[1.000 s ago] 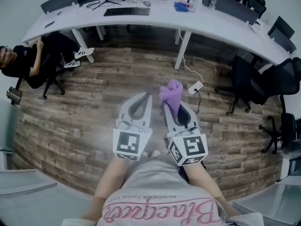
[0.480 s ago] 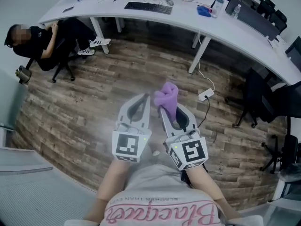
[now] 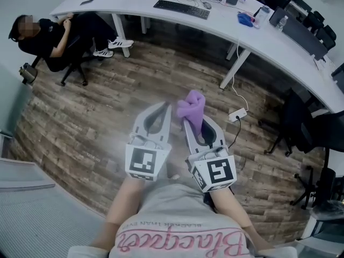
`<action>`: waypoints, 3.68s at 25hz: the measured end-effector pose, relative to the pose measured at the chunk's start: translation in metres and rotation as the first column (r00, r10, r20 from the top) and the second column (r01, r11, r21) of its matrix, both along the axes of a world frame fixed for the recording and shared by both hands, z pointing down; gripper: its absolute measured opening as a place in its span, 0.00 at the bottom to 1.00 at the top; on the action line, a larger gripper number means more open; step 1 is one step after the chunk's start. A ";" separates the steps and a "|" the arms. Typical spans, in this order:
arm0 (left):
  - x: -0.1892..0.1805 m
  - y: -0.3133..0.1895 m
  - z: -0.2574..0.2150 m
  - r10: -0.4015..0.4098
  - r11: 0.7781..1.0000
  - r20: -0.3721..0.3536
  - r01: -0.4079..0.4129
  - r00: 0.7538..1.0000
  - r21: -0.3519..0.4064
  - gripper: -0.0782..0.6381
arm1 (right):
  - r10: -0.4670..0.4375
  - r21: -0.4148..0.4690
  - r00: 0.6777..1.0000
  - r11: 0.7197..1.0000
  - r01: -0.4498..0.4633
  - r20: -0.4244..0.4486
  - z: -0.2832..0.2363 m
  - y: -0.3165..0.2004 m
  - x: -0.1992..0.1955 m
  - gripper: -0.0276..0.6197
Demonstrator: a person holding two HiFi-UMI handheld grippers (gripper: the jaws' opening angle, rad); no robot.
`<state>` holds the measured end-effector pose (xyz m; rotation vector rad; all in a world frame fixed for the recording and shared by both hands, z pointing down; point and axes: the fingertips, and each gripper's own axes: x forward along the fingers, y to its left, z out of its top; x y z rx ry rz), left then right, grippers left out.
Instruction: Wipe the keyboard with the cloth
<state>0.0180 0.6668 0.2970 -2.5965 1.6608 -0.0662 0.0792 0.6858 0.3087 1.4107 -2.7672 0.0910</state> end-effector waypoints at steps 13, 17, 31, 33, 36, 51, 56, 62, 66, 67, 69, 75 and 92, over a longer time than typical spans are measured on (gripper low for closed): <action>-0.062 -0.114 -0.006 0.029 1.000 -0.006 -0.029 1.000 0.007 0.12 | 0.035 0.007 0.999 0.999 -0.035 -0.027 -0.005 -0.113 -0.058 0.19; -0.083 -0.148 -0.007 0.045 0.999 -0.024 -0.045 0.999 0.000 0.12 | 0.054 0.011 0.998 0.998 -0.054 -0.029 -0.007 -0.146 -0.082 0.19; -0.140 -0.234 -0.007 0.079 0.996 -0.018 -0.078 0.997 0.036 0.12 | 0.080 0.025 0.996 0.997 -0.079 -0.036 -0.010 -0.227 -0.139 0.19; -0.142 -0.243 -0.008 0.078 0.996 -0.031 -0.077 0.996 0.037 0.12 | 0.079 0.021 0.996 0.997 -0.078 -0.034 -0.010 -0.236 -0.140 0.19; -0.142 -0.257 -0.007 0.071 0.997 -0.040 -0.070 0.997 0.038 0.12 | 0.075 0.020 0.997 0.997 -0.074 -0.028 -0.008 -0.251 -0.138 0.19; -0.131 -0.394 -0.003 0.028 0.999 -0.004 -0.028 1.000 0.021 0.12 | 0.042 0.018 0.999 0.999 -0.042 0.008 -0.007 -0.390 -0.129 0.19; -0.115 -0.446 -0.004 0.032 0.999 -0.005 -0.032 0.999 0.015 0.12 | 0.032 0.003 0.999 0.999 -0.032 0.017 -0.005 -0.442 -0.118 0.19; -0.094 -0.511 -0.006 0.042 0.999 -0.001 -0.042 0.999 0.013 0.12 | 0.031 -0.007 0.999 0.999 -0.031 0.023 -0.004 -0.506 -0.100 0.19; -0.083 -0.555 -0.005 0.038 0.999 -0.003 -0.038 0.999 0.010 0.12 | 0.028 -0.018 0.999 0.999 -0.027 0.021 -0.002 -0.548 -0.089 0.19; -0.081 -0.565 -0.005 0.036 0.999 -0.004 -0.036 0.999 0.009 0.12 | 0.024 -0.021 1.000 0.999 -0.024 0.020 -0.001 -0.558 -0.087 0.19; -0.076 -0.584 -0.004 0.033 0.999 -0.004 -0.033 0.999 0.009 0.12 | 0.016 -0.027 1.000 1.000 -0.016 0.018 0.000 -0.578 -0.084 0.19; -0.066 -0.627 -0.002 0.017 1.000 -0.002 -0.017 1.000 0.002 0.12 | -0.009 -0.032 1.000 0.999 0.010 0.017 0.004 -0.622 -0.075 0.19; -0.069 -0.703 0.012 0.034 0.999 0.030 -0.034 0.999 -0.005 0.12 | -0.001 -0.065 1.000 0.998 0.002 0.019 0.018 -0.698 -0.077 0.19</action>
